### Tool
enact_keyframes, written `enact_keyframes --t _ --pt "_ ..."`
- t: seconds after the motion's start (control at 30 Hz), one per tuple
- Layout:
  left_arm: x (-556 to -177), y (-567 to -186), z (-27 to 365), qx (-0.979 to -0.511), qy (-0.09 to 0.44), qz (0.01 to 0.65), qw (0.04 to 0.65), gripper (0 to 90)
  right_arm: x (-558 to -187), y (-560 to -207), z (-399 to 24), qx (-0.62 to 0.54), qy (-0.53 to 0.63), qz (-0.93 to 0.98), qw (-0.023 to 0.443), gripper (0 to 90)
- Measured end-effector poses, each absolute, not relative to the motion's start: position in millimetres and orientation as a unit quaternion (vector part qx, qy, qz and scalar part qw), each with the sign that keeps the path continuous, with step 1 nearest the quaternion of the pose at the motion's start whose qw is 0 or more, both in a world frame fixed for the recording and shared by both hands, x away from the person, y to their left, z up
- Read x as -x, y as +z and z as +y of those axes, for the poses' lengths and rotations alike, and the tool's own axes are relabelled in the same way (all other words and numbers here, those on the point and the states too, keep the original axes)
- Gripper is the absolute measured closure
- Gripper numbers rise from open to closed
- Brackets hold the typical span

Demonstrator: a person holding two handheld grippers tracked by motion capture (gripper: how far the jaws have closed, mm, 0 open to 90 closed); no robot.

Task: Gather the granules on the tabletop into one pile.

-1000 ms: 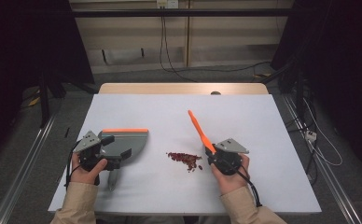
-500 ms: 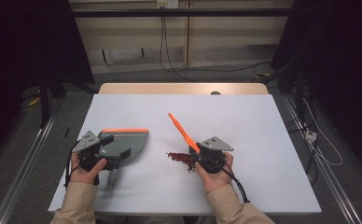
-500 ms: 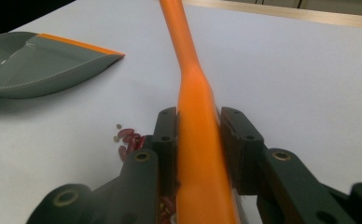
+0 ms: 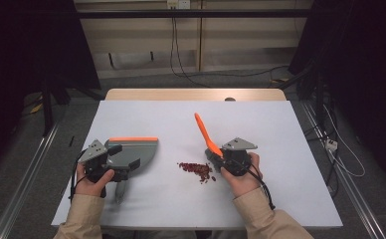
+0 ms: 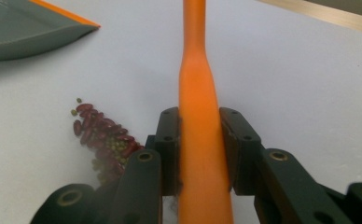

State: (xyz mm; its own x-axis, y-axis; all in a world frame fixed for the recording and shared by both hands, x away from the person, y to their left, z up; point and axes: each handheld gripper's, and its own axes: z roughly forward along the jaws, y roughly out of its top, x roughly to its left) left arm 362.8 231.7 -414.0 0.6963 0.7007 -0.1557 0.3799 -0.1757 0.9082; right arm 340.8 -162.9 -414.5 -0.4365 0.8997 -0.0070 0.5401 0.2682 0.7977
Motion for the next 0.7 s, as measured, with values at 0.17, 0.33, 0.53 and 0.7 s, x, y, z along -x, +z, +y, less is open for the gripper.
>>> enact_keyframes --t 0.17,0.33,0.53,0.7 --pt "-363.3 -414.4 231.9 -0.752 0.150 0.359 0.532 6.4 -346.7 -413.9 -170.2 -0.465 0.340 0.781 0.240 68.3" --pt "-363.5 -414.6 231.0 -0.752 0.149 0.360 0.532 6.4 -350.2 -414.7 -175.2 -0.469 0.338 0.787 0.215 69.5" --pt "-363.4 -414.4 231.2 -0.752 0.150 0.358 0.532 6.4 -349.5 -413.5 -174.7 -0.484 0.351 0.773 0.212 70.6" --pt "-363.7 -414.3 231.6 -0.752 0.151 0.359 0.532 6.5 -347.8 -415.5 -169.3 -0.486 0.350 0.751 0.279 70.8"
